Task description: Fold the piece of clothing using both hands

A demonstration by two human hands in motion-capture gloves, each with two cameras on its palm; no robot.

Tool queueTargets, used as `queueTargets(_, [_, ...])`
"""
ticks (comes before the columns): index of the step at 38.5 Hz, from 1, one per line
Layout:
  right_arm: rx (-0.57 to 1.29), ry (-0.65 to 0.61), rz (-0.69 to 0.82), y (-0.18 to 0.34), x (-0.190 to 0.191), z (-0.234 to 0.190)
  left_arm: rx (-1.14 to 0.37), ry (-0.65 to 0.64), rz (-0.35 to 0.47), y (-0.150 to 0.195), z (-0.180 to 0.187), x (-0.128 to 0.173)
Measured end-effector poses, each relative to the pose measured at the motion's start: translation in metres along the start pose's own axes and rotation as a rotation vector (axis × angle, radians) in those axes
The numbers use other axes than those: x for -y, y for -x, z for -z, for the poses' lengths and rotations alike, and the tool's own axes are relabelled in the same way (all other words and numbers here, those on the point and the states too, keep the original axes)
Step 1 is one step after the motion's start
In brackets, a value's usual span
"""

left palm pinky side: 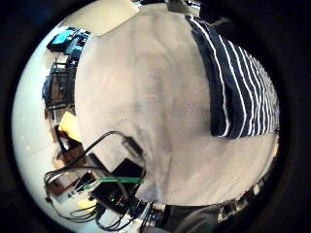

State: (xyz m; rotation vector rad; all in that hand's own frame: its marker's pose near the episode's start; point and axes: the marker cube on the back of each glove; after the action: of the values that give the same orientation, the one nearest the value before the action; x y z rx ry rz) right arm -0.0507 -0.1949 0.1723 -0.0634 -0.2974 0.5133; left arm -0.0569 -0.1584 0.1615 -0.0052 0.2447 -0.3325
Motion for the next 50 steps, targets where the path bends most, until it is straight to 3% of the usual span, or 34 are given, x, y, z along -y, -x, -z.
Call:
queueTargets(8, [-0.021,-0.132,0.082,0.083,-0.01,0.084,-0.122,-0.197,-0.054,0.017,0.052,-0.003])
queueTargets(12, [-0.012,-0.098,0.15,0.148,-0.037,0.091,-0.191,-0.242,-0.037,0.024,0.072,-0.014])
queueTargets(16, [-0.007,-0.004,0.298,0.226,-0.079,0.052,-0.323,-0.345,-0.004,0.032,0.091,-0.018])
queueTargets(19, [-0.008,0.055,0.44,0.287,-0.111,0.009,-0.455,-0.336,-0.005,0.041,0.09,-0.008])
queueTargets(24, [-0.039,0.179,0.589,0.342,-0.15,-0.065,-0.446,-0.379,0.041,0.062,0.097,-0.005])
queueTargets(29, [0.018,0.271,0.701,0.359,-0.169,-0.109,-0.439,-0.357,0.067,0.076,0.102,-0.01])
queueTargets(33, [0.133,0.262,0.766,0.364,-0.172,-0.11,-0.433,-0.36,0.091,0.087,0.099,-0.002])
queueTargets(37, [0.253,0.259,0.806,0.356,-0.165,-0.078,-0.421,-0.354,0.111,0.088,0.1,-0.007])
queueTargets(43, [0.27,0.083,0.765,0.312,-0.139,0.007,-0.383,-0.351,0.114,0.084,0.105,-0.007])
queueTargets(50, [0.229,-0.014,0.668,0.262,-0.108,0.044,-0.357,-0.343,0.102,0.078,0.111,-0.007])
